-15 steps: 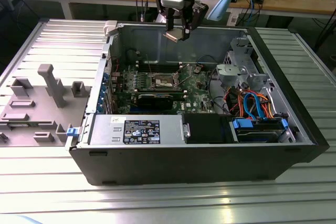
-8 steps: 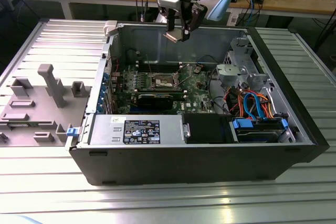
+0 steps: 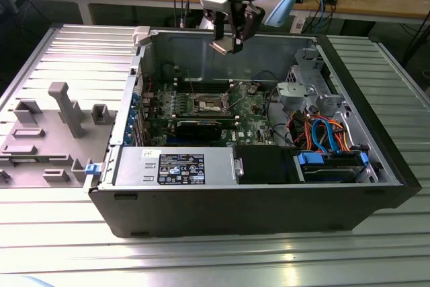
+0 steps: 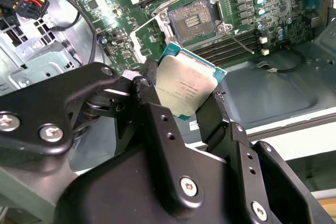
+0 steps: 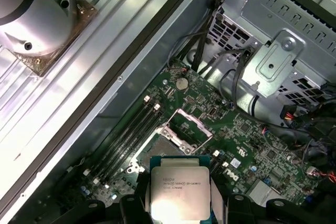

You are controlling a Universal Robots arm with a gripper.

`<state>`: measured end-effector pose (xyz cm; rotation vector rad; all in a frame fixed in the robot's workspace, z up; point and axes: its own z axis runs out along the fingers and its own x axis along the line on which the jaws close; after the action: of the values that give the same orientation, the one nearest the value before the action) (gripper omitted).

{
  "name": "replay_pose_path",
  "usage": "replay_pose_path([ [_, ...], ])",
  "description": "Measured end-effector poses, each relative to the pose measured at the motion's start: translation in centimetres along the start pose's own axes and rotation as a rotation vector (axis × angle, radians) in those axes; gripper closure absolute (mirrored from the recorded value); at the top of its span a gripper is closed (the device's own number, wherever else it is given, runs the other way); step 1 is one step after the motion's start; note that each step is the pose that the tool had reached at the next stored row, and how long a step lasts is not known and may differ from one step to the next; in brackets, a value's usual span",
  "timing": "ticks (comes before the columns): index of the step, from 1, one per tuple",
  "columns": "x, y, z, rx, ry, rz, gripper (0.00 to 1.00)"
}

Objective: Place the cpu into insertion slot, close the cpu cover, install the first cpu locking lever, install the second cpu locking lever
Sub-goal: 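Place the cpu into insertion slot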

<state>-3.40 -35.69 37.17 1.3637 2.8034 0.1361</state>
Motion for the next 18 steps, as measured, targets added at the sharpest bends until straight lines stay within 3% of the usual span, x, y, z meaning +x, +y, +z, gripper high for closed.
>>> replay_pose_path([
  [4,0.0,0.0,0.01,-0.0004,-0.0024,0.027,0.46],
  [14,0.0,0.0,0.01,-0.0005,-0.0026,0.03,0.46],
  [18,0.0,0.0,0.01,-0.0009,-0.0045,0.05,0.46],
])
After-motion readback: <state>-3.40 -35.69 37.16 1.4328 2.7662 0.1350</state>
